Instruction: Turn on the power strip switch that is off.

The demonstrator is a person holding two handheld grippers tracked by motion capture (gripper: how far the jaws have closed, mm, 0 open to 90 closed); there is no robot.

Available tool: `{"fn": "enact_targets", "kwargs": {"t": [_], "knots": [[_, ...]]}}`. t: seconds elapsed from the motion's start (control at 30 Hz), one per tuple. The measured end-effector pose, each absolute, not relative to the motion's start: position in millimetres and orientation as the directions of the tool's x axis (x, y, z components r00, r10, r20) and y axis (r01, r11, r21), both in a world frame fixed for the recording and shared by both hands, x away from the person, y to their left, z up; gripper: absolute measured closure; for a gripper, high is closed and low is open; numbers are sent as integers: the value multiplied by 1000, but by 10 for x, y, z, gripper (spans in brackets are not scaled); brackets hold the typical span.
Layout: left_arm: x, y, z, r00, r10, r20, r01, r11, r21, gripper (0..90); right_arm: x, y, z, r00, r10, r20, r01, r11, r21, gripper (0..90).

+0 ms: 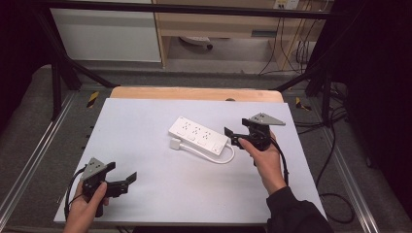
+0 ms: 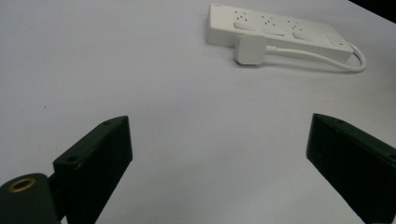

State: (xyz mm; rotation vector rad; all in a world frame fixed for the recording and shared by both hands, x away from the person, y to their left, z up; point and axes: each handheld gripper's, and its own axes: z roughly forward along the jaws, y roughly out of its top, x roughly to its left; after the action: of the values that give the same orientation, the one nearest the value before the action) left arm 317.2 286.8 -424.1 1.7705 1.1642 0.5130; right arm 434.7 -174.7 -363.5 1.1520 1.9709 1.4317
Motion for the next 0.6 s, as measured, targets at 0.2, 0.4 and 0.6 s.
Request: {"fn": "enact_targets", "kwargs": {"t": [0.2,0.4,0.6], "knots": [[3180,2870,-4248,460,878,-134,492,-127,861,71,4382,-1673,-3639,-566,817,110,349,117,930,308],[3180,2872,-4250,457,879,-136,494,-123,861,73,4441,-1593,-3674,-569,817,90,331,127,935,483],[3185,2874,-4254,458,878,-139,495,-122,861,73,4490,-1533,-3695,-563,823,68,309,133,942,648]]}}
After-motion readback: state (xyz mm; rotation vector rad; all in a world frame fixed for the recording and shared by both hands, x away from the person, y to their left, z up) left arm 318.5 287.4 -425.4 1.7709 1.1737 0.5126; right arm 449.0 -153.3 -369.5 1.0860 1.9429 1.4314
